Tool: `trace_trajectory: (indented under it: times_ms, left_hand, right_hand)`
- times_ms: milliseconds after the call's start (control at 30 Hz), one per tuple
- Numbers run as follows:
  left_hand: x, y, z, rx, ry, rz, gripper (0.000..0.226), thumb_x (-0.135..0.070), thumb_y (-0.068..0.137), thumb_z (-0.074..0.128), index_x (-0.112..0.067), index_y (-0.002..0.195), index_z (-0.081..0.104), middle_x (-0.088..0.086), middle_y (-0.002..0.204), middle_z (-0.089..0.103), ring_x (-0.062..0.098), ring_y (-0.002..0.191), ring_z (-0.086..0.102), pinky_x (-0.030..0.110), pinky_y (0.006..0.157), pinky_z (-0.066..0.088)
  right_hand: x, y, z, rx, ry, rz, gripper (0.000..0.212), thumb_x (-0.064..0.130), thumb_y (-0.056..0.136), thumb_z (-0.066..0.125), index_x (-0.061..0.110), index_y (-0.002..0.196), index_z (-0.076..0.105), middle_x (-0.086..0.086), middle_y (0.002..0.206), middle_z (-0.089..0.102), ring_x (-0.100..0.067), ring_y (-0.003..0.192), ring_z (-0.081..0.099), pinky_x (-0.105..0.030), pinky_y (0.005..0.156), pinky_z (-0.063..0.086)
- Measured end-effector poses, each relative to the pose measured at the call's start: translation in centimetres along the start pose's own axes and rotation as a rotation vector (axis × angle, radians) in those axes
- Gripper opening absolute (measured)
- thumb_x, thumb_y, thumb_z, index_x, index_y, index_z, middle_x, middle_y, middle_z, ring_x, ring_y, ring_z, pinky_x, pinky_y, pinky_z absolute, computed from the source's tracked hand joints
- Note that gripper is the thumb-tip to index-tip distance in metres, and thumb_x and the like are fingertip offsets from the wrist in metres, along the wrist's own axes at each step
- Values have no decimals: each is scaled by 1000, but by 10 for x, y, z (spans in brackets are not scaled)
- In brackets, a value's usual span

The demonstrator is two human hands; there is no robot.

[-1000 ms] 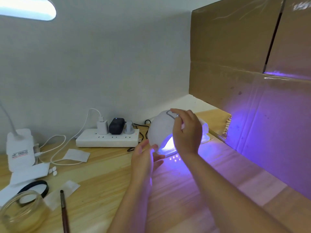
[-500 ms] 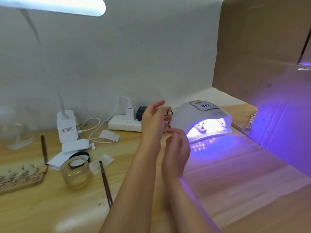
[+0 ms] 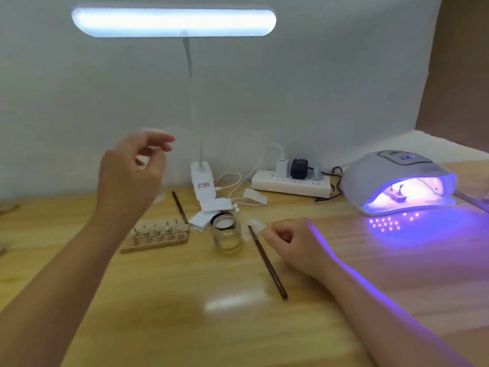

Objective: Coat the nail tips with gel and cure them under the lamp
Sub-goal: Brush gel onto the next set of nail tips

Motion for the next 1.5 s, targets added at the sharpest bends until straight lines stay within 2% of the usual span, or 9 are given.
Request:
trace_trajectory:
  times_ms: [133, 400, 667, 833, 1000, 1100, 1267, 1367, 1500]
  left_hand:
    - [82, -42, -43, -88, 127, -274, 25, -2, 88, 47, -18, 103, 59, -1, 96, 59, 8, 77, 50, 26, 66, 39]
    - [138, -88, -27, 289, 222, -546, 62, -10, 80, 62, -19, 135, 35, -2, 113, 52, 19, 112, 48, 37, 99, 36]
    - [134, -87, -28, 353, 148, -540, 43, -13, 73, 73, -19, 108, 49, -1, 84, 55, 11, 73, 51, 20, 63, 38]
    - [127, -84, -31, 591, 120, -487, 21, -16, 69, 78, -27, 80, 64, -2, 77, 58, 10, 70, 51, 6, 57, 38]
    - [124, -79, -46, 796, 70, -550, 12, -14, 65, 81, -21, 67, 71, -11, 80, 71, -1, 74, 60, 1, 62, 41]
    - [112, -80, -38, 881, 77, -503, 14, -15, 65, 81, -20, 73, 71, -17, 76, 70, -8, 73, 60, 1, 63, 40]
    - [78, -92, 2, 982, 6, -354, 17, -19, 69, 78, -28, 81, 70, -18, 78, 68, -10, 76, 57, 2, 67, 41]
    - [67, -99, 22, 887, -47, -311, 18, -21, 70, 77, -32, 80, 68, -8, 87, 67, -9, 72, 54, 6, 69, 43]
    - [67, -103, 34, 773, -76, -315, 20, -22, 71, 76, -34, 84, 67, -13, 89, 65, -7, 79, 53, 8, 72, 44]
  right_hand:
    - [12, -2, 10, 175, -233, -24, 36, 35, 76, 61, 24, 50, 39, 16, 47, 45, -4, 50, 40, -18, 51, 31]
    - [23, 3, 18, 341, -599, -44, 26, 37, 82, 54, 33, 67, 33, 13, 65, 50, 1, 60, 44, -17, 51, 30]
    - [21, 6, 20, 417, -583, -32, 17, 32, 84, 54, 36, 83, 38, 14, 65, 47, 0, 61, 44, -20, 51, 28]
    - [20, 9, 10, 256, -129, 47, 24, 16, 85, 56, 40, 82, 56, 14, 50, 49, 0, 47, 42, -11, 52, 35]
    - [13, 14, 0, -10, 903, 423, 32, 11, 93, 40, 17, 94, 71, 3, 57, 54, -7, 42, 40, -19, 41, 36]
    - [19, 14, 0, -20, 1316, 484, 19, 13, 81, 53, 18, 88, 70, 5, 70, 65, -4, 44, 48, -17, 44, 44]
    - [17, 16, 0, -97, 1271, 478, 19, 34, 70, 64, 20, 67, 52, 8, 43, 43, -3, 36, 34, -15, 36, 34]
    - [12, 16, -1, -153, 1193, 519, 37, 47, 87, 47, 20, 62, 46, 8, 33, 24, -6, 30, 20, -15, 33, 21]
    - [11, 16, -3, -170, 1087, 500, 48, 43, 98, 29, 14, 76, 60, 6, 34, 24, -8, 31, 20, -14, 35, 22]
Point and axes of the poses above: each hand's wrist, its own y-axis towards the middle knuckle, its own z-axis out of the palm, x = y × z, the point moved 4 cm from there along y, towards the middle knuckle
